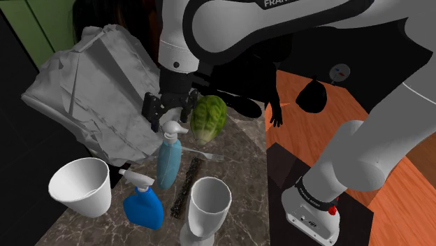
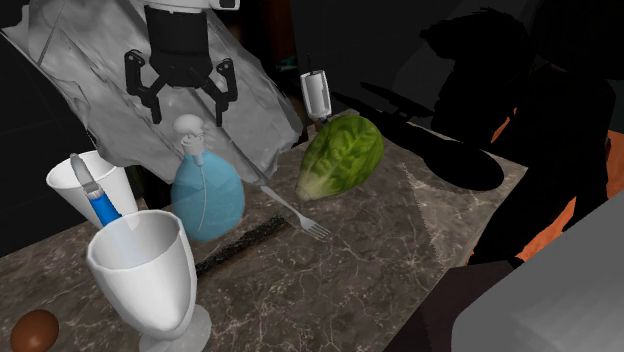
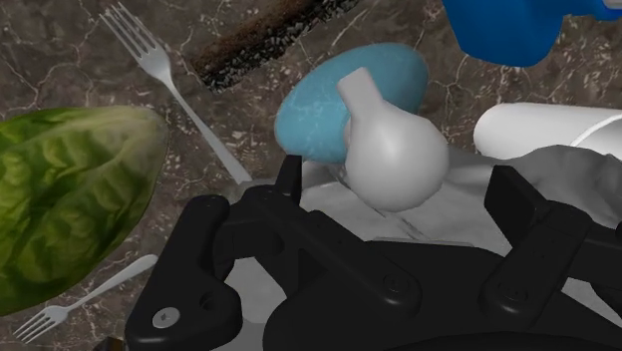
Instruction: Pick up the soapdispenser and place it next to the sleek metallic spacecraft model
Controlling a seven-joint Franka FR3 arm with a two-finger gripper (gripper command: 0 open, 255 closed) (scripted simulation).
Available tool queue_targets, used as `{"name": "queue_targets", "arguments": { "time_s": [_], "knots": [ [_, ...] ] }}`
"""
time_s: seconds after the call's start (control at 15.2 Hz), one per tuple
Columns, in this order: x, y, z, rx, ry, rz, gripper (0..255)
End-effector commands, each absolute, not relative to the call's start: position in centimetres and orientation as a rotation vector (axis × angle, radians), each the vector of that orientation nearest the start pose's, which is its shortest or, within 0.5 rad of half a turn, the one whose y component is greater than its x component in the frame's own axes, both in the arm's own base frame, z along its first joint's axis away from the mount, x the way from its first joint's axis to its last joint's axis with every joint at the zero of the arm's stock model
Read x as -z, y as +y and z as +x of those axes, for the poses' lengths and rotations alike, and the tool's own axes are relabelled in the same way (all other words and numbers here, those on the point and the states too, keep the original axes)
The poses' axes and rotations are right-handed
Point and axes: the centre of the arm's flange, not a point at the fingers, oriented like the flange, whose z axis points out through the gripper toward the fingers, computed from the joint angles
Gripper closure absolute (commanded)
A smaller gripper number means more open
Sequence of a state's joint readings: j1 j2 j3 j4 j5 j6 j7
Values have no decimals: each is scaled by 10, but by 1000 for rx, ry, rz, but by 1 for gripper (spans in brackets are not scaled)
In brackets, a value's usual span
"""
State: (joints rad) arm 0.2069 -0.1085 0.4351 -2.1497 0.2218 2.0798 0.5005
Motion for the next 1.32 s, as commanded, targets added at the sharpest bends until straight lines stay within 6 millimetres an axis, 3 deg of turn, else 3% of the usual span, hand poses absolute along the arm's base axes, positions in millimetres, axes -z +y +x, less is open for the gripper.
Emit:
{"name": "queue_targets", "arguments": {
  "time_s": [0.0,0.13,0.59,0.66,1.25],
  "knots": [
    [-438,326,408,-82,-52,-2997,0],
    [-430,327,408,-82,-52,-2997,0],
    [-430,327,408,-82,-52,-2997,0],
    [-430,327,408,-82,-52,-2997,255],
    [-430,327,408,-82,-52,-2997,255]
  ]
}}
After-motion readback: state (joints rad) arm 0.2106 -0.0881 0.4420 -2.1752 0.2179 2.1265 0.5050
